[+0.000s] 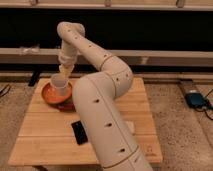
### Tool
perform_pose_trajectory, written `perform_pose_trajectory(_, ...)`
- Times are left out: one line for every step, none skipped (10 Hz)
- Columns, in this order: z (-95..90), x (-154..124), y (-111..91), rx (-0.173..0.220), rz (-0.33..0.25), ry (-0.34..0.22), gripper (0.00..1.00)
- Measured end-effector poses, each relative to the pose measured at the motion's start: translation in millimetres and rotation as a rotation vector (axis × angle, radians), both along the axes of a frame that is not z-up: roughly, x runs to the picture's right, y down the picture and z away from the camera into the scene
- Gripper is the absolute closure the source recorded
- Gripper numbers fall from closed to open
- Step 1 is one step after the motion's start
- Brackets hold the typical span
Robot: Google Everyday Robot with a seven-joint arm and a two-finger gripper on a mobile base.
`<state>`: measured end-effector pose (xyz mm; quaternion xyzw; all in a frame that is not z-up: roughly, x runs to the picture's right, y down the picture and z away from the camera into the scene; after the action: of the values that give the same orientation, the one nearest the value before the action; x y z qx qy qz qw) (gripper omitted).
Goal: Place the ceramic cup in the ceramic bowl
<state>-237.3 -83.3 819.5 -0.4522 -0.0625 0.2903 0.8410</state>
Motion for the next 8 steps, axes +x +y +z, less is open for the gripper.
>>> perform_pose_trajectory(-6.4,-2,-8,0.015,0.028,-0.048,1.00)
perform_pose_trajectory(-15.4,-3,-14,0.037,0.046,-0.098,1.00)
perform_pose_trajectory(-24.9,-4,-17,0.058,0.056,-0.143,1.00)
perform_pose_trajectory(-39.5,1,-25,0.091,0.073,-0.196,1.00)
perform_pose_trajectory(-47.4,2,-30,0.110,0.081,-0.223,1.00)
perform_pose_trajectory(-51.9,0,-32,0.118,0.082,-0.243,1.00)
perform_pose_trajectory(-54.0,-5,-30,0.128,0.080,-0.266,1.00)
perform_pose_trajectory(-51.1,-7,-29,0.132,0.079,-0.269,1.00)
